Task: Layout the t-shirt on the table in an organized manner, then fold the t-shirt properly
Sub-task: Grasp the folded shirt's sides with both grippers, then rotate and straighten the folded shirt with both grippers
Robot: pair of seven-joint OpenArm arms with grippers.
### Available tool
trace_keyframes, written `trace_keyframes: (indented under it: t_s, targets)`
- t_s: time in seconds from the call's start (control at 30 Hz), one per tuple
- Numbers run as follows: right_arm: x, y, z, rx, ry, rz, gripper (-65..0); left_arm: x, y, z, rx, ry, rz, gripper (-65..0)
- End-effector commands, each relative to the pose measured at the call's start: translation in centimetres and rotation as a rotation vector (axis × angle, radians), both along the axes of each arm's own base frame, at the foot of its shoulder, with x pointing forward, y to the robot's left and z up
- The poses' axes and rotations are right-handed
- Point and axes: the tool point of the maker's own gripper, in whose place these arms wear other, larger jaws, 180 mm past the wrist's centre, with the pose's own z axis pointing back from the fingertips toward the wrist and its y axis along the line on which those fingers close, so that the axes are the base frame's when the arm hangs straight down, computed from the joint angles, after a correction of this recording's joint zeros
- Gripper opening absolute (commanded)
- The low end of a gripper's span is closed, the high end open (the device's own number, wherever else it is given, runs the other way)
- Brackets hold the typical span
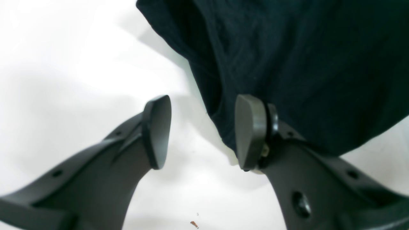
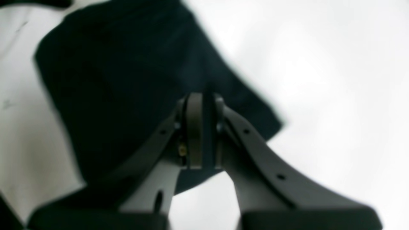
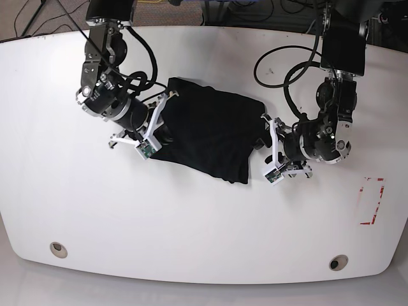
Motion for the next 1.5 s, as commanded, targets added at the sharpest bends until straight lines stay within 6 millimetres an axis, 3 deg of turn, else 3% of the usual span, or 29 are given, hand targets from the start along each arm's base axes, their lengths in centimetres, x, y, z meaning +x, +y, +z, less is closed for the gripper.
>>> trace_keyframes:
  t_s: [0.0, 0.4, 0.6, 0.87, 0.97, 1.2, 1.47]
  targets:
    - [-0.2, 0.7, -0.4, 0.048, 0.009, -0.004, -60.2, 0.9, 0.0, 1.4, -0.019, -0.044, 0.001, -35.0]
    - [-1.6, 2.1, -7.5, 0.256, 0.132, -0.078, -60.2, 0.9, 2.3, 1.3, -0.036, -0.038, 0.083, -35.0]
    - [-1.1, 1.3, -8.8, 0.263, 0.145, -0.088, -60.2, 1.2, 3.0, 1.6, -0.042, -0.046, 0.109, -35.0]
    - [0.5, 0.6, -3.6, 0.165, 0.019, -0.029, -60.2, 0.9, 2.1, 1.5, -0.053, -0.042, 0.096, -35.0]
    - [1.6, 0.4, -1.0, 0.112, -0.043, -0.009, -60.2, -0.7, 0.1, 0.0, -0.041, 0.005, 0.047, -35.0]
    - [4.0, -0.5, 2.1, 0.069, -0.120, -0.019, -60.2, -4.8, -5.1, -1.1, 0.017, 0.019, -0.171, -35.0]
    - [7.1, -1.2, 0.9, 0.096, -0.086, -0.038, -60.2, -7.6, -6.0, -1.9, 0.011, 0.041, -0.198, -35.0]
